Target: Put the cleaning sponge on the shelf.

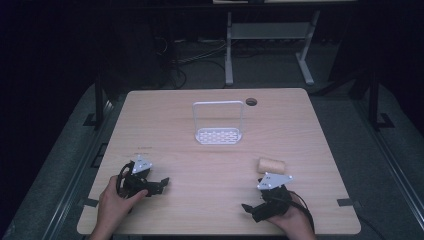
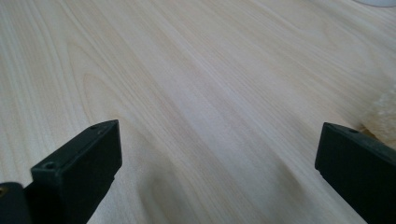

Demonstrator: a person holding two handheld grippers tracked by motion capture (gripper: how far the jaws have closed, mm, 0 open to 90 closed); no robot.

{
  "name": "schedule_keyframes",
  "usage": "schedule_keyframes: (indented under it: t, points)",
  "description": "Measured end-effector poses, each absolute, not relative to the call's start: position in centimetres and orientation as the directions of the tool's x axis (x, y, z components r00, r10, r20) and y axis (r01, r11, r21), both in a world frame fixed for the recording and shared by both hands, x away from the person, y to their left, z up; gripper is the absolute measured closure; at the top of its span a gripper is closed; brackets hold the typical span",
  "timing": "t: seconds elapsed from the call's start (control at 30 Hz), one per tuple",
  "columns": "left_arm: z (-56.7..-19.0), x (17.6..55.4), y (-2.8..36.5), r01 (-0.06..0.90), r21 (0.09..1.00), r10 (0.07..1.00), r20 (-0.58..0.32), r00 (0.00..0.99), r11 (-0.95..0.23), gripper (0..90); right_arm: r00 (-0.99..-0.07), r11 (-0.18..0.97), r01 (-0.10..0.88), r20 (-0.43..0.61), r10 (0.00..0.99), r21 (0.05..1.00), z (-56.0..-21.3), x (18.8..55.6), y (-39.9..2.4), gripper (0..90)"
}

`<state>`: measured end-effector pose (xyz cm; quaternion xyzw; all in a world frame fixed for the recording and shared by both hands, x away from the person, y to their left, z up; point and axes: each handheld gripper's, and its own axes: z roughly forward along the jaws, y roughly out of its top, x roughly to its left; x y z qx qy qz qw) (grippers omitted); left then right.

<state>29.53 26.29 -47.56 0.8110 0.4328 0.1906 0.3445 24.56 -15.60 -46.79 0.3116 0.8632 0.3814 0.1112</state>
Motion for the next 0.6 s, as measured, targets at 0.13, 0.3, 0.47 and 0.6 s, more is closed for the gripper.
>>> schedule_keyframes:
  t: [0.13,0.3,0.47,0.6]
  points:
    - [-47.6,29.5,26.3,0.571,0.723,0.833,0.010,0.553,-0.388,12.6,-0.774,0.506,0.459,0.049,0.631,0.730,-46.6,24.5,-16.2,0.4]
    - [-47.6,29.5,26.3,0.571,0.724,0.833,0.009,0.553,-0.387,12.6,-0.766,0.499,0.467,0.053,0.641,0.730,-46.4,24.5,-16.7,0.5]
    - [-47.6,29.5,26.3,0.572,0.723,0.833,0.010,0.553,-0.387,12.6,-0.763,0.499,0.468,0.048,0.645,0.730,-46.3,24.5,-17.1,0.6]
    - [-47.6,29.5,26.3,0.571,0.724,0.833,0.010,0.553,-0.387,12.6,-0.754,0.492,0.477,0.052,0.655,0.729,-46.2,24.5,-17.5,0.6]
